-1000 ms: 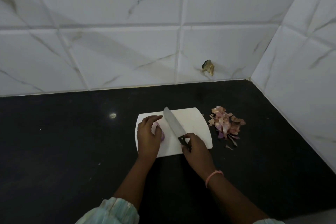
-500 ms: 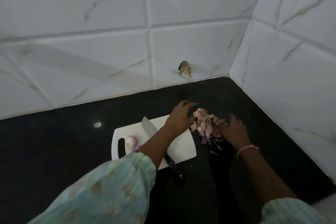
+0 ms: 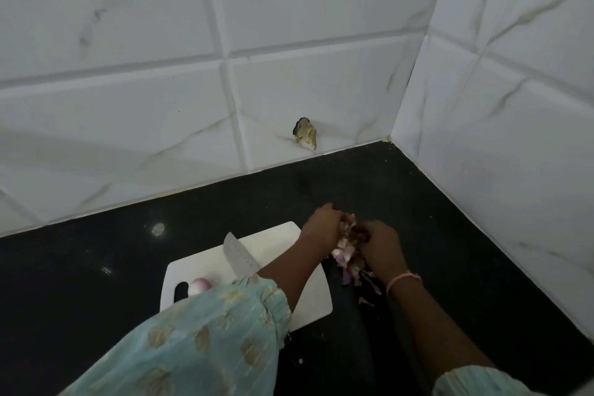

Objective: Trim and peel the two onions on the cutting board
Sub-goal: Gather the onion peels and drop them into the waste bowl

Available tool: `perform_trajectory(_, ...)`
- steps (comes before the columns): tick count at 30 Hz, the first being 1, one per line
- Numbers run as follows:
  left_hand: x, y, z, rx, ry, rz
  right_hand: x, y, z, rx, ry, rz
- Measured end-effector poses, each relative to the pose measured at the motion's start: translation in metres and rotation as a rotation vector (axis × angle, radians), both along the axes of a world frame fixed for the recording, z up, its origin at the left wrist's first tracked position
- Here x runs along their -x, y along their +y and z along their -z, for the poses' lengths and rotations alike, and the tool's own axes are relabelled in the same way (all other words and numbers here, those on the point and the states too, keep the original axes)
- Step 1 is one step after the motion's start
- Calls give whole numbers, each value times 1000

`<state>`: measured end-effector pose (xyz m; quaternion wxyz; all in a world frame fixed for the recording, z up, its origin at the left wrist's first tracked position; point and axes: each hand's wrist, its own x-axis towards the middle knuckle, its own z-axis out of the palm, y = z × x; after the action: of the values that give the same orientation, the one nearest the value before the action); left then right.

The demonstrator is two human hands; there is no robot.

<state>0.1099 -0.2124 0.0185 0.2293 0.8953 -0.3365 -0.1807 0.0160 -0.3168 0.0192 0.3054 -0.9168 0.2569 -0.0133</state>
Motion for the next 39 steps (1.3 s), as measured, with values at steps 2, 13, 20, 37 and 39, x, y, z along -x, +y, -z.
perform_trajectory(2, 0, 1, -2, 46, 19, -41, -1, -1, -1, -1, 3, 18)
perform_trajectory(13, 11, 7, -42, 395, 3, -223, 3, -1, -39, -36, -420, 103)
perform_trajectory(20, 20, 19, -53, 451, 76, -315, 16, 11, -55, -103, -497, 117)
perform_trajectory(37, 45, 32, -55, 581, 420, -432, 38, 14, -54, -156, -444, 182)
perform_trajectory(39, 47, 34, -56, 610, 419, -443, 40, 14, -56, -160, -445, 208)
